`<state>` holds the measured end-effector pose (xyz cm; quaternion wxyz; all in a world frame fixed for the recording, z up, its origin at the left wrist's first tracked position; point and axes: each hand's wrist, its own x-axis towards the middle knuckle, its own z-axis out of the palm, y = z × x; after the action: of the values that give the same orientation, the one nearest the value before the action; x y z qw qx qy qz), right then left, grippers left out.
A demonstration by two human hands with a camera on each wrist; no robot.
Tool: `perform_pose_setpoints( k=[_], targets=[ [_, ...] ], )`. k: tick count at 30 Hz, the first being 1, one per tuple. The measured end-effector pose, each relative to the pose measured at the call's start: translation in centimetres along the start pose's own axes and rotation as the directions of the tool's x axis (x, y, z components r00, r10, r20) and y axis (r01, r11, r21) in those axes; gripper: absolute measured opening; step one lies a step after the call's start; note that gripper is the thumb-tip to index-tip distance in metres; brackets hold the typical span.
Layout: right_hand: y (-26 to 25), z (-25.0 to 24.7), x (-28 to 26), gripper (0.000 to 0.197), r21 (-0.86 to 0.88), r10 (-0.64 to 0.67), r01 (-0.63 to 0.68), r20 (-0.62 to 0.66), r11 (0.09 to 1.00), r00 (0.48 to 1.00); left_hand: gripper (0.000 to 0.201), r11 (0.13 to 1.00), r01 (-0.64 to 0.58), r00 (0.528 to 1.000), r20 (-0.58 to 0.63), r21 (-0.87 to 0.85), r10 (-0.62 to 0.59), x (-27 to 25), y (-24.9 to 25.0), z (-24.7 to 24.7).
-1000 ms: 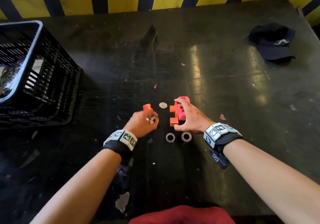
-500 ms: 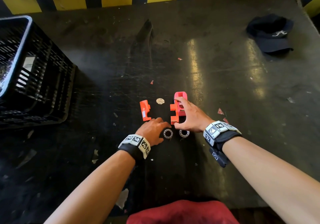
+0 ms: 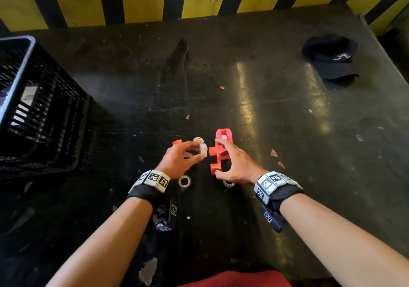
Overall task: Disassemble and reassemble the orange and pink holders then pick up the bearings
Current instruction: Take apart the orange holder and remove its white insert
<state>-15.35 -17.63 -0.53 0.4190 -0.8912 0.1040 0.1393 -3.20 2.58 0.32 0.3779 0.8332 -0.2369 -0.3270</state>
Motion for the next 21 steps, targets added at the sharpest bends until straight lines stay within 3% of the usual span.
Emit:
perform_pose_setpoints(
  k=[12,16,21],
  targets=[
    [-1.6,-0.4,0.6,0.093,0.119,-0.056,0.055,0.009,0.991,0.998,0.039,1.0,-0.005,0.998,0.065,-0.011,0.006,0.3,1.4,-0.6],
    [-1.7,-0.5,1.2,0.094,0.133,-0.076,0.074,0.013,0.988,0.997,0.046,1.0,0.006,0.999,0.047,0.006,-0.006,0.7,1.8,-0.6],
    [-1.1,-1.0,2.3,0.079,0.129,-0.056,0.052,0.03,0.99,0.998,0.062,0.998,0.056,0.997,0.057,0.022,-0.057,2.1,1.2,-2.0]
  ],
)
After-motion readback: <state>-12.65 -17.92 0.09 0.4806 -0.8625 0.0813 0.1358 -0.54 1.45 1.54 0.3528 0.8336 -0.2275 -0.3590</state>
